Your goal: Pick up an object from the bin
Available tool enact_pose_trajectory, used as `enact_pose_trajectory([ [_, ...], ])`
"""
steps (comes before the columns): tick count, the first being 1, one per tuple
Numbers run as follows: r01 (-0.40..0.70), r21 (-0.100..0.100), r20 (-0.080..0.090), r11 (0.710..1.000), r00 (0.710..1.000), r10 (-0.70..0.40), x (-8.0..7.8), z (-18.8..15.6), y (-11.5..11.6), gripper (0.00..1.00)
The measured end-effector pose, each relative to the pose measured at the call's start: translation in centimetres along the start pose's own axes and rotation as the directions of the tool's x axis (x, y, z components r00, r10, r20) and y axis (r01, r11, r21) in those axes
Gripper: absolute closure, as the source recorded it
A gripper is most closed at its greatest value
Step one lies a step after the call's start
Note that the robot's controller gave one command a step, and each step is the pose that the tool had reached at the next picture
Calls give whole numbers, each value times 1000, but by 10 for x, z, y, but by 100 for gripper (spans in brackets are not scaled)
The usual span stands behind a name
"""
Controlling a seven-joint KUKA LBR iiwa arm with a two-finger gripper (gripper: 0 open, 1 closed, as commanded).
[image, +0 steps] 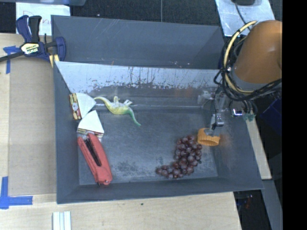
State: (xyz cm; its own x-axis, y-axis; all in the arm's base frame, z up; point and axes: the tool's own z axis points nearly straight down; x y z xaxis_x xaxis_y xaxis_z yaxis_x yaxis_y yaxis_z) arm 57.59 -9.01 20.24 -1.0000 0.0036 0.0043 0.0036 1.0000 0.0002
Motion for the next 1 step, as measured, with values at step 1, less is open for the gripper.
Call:
enact_pose_trajectory([
  [1, 3, 1, 8, 1000, 1000, -3, -1, -5, 1, 0],
])
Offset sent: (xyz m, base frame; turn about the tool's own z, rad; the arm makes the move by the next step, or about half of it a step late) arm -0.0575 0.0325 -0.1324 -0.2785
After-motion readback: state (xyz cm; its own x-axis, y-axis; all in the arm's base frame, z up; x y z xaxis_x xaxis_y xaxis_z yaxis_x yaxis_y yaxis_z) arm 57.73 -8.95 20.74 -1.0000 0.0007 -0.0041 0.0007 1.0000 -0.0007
